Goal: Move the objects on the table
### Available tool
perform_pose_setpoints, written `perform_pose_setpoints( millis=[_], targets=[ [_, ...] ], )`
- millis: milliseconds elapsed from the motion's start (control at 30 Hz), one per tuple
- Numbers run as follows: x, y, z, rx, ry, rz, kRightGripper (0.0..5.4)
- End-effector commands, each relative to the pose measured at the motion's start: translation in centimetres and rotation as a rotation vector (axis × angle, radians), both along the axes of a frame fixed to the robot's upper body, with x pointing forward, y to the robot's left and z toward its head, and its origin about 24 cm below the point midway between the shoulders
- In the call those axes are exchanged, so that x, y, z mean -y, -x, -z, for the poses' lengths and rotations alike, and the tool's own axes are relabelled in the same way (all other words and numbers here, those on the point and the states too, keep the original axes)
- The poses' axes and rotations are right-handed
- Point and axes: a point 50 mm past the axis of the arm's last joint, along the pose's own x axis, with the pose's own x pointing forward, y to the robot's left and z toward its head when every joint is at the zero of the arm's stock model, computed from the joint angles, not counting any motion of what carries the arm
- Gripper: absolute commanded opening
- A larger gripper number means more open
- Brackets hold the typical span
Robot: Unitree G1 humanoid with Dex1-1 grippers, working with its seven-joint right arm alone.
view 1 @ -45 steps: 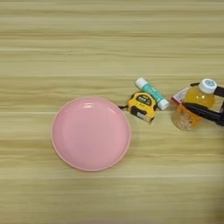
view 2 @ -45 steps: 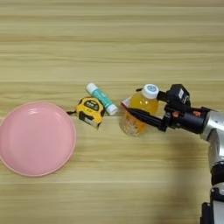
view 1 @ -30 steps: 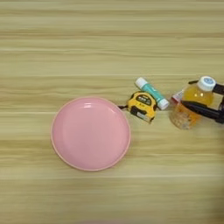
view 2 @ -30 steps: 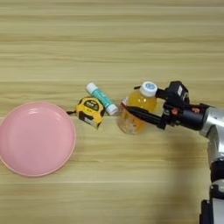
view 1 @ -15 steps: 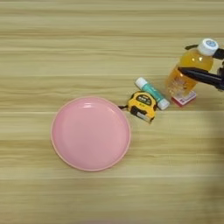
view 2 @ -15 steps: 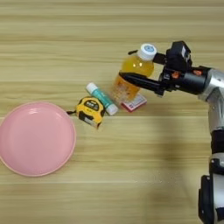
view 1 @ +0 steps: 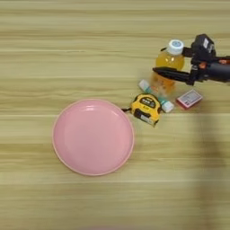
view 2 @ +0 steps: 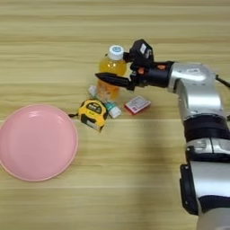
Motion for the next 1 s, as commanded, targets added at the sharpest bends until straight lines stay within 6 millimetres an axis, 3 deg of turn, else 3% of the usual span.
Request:
perform_pose_setpoints(
  millis=[33,433,1000],
  targets=[
    [-2.2,-2.9,-9.3,0.329,-0.007,0.038,3.56],
    [-5.3,-5.2,-10.7,0.364,-0.046,0.106,3.55],
    [-8.5,-6.3,-10.9,0.369,-0.048,0.087,3.55]
  ],
)
